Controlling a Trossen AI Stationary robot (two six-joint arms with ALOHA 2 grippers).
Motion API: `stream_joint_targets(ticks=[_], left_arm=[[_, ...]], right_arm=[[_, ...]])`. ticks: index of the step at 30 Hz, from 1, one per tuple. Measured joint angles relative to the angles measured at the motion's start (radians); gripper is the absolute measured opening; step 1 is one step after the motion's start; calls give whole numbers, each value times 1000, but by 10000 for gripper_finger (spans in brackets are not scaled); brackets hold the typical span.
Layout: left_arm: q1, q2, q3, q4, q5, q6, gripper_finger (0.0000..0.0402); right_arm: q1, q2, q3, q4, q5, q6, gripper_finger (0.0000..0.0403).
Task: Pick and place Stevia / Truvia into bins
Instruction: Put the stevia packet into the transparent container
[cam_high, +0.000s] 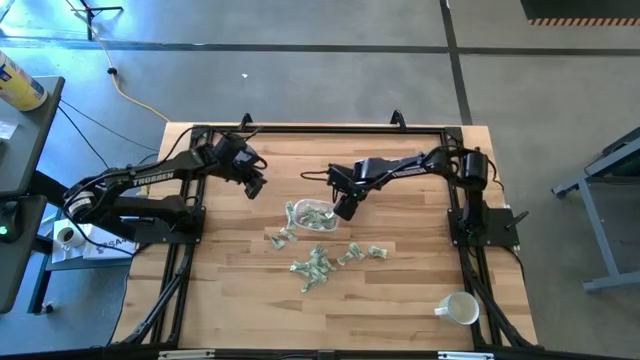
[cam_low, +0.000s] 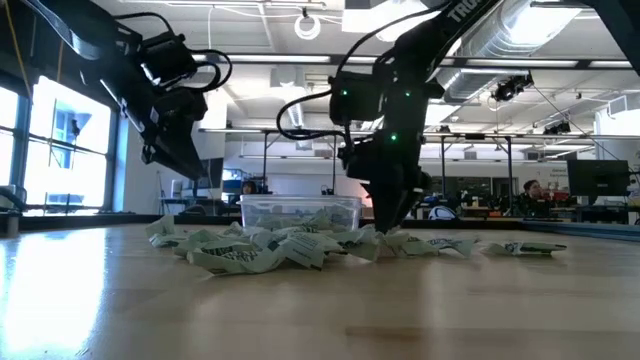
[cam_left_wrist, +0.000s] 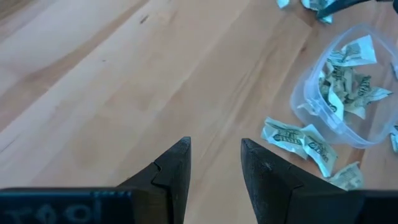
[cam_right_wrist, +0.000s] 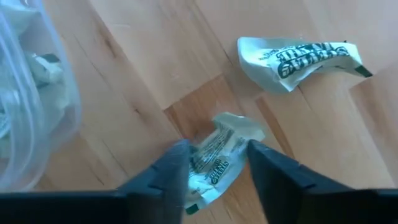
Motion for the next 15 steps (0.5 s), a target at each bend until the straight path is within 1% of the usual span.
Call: stream_joint_targets(ticks=[2,4,5,6,9,11,13,15], left_arm=[[12,0,0,1,0,2,175],[23,0,0,2,1,3,175],[27,0,0,1,1,3,175],[30,0,0,2,1,2,175],[30,0,0,4,2,2,175],[28,1,0,9,3,2,175],[28,11,0,31,4,0,175],[28,25,0,45,4,0,175]], right_arm=[[-12,-5,0,-6,-19,-2,93],[-25,-18,-2,-17,-45,-2,36],[-27,-29,-3,-22,-55,-3,19],[-31,-47,-4,-24,-64,-2,12],[-30,-111,32,-30,-64,8,25],[-23,-141,71,-28,-95,-20,22],[-14,-149,114,-7,-189,-77,9],[-6,-139,150,25,-336,-130,7]])
